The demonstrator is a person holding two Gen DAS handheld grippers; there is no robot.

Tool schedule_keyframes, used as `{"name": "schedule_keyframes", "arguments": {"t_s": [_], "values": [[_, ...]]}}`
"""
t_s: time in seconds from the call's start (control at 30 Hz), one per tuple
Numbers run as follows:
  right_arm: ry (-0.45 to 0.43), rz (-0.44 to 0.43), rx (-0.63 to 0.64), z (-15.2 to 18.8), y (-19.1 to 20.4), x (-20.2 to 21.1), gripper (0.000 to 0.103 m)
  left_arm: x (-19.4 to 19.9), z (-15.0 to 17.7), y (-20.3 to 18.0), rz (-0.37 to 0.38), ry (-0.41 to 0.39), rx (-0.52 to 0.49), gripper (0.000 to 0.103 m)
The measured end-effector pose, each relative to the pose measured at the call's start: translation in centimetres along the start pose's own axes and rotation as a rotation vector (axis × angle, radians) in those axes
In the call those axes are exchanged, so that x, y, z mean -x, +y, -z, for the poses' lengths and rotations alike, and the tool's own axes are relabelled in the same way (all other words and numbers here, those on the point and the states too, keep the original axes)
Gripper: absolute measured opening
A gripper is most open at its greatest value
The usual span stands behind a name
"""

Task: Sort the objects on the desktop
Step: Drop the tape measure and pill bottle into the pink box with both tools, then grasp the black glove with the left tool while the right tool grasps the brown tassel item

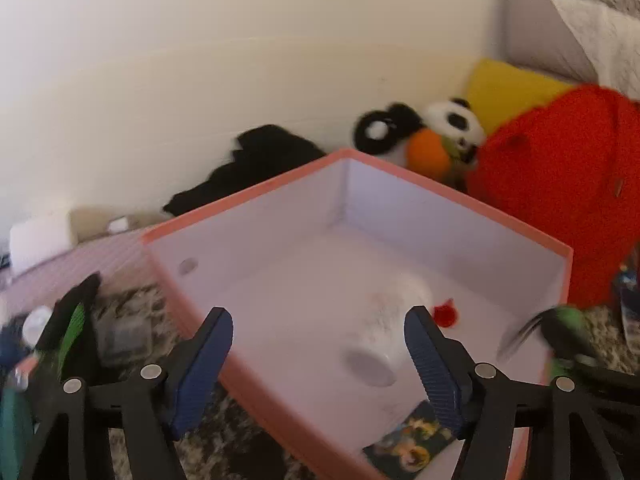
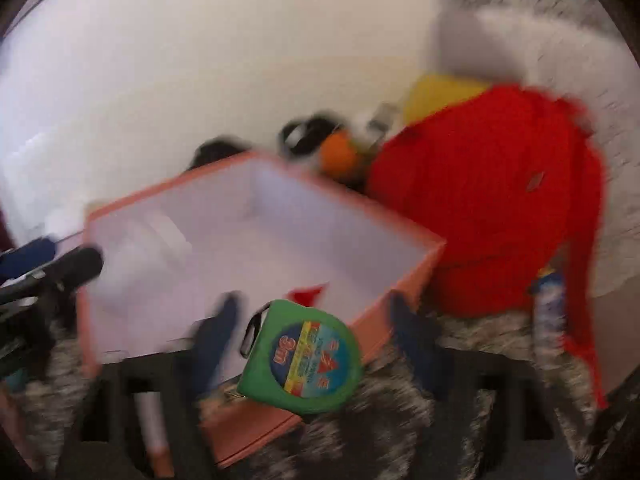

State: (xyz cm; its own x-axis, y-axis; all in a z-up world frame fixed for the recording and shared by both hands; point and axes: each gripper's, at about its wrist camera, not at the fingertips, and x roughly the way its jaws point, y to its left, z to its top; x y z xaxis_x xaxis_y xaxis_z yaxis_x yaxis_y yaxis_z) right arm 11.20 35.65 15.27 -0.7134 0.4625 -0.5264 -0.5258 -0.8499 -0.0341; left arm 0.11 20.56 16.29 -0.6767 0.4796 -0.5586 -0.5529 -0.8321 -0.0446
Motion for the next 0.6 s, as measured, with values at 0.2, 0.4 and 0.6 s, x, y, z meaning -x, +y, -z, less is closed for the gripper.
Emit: {"name": "schedule_keyframes", "arguments": {"t_s": [0.2,0.4,0.6], "values": [[-0.157,-0.244,0.028,0.7,4.0,6.9,0.102,11.2,7.1,9.2,-0.334,-0.158,0.129,0.101],[0.009,-0.628,0.260,5.7,17.6,8.1,0.102,16.6,14.3,19.4,-0.673,-0.170,0.281,0.102],[0.025,-0.592,0.460,9.5,28.9,3.8,0.102,14.4,18.4,26.1,-0.674,-0.160,0.466,0.102]]}}
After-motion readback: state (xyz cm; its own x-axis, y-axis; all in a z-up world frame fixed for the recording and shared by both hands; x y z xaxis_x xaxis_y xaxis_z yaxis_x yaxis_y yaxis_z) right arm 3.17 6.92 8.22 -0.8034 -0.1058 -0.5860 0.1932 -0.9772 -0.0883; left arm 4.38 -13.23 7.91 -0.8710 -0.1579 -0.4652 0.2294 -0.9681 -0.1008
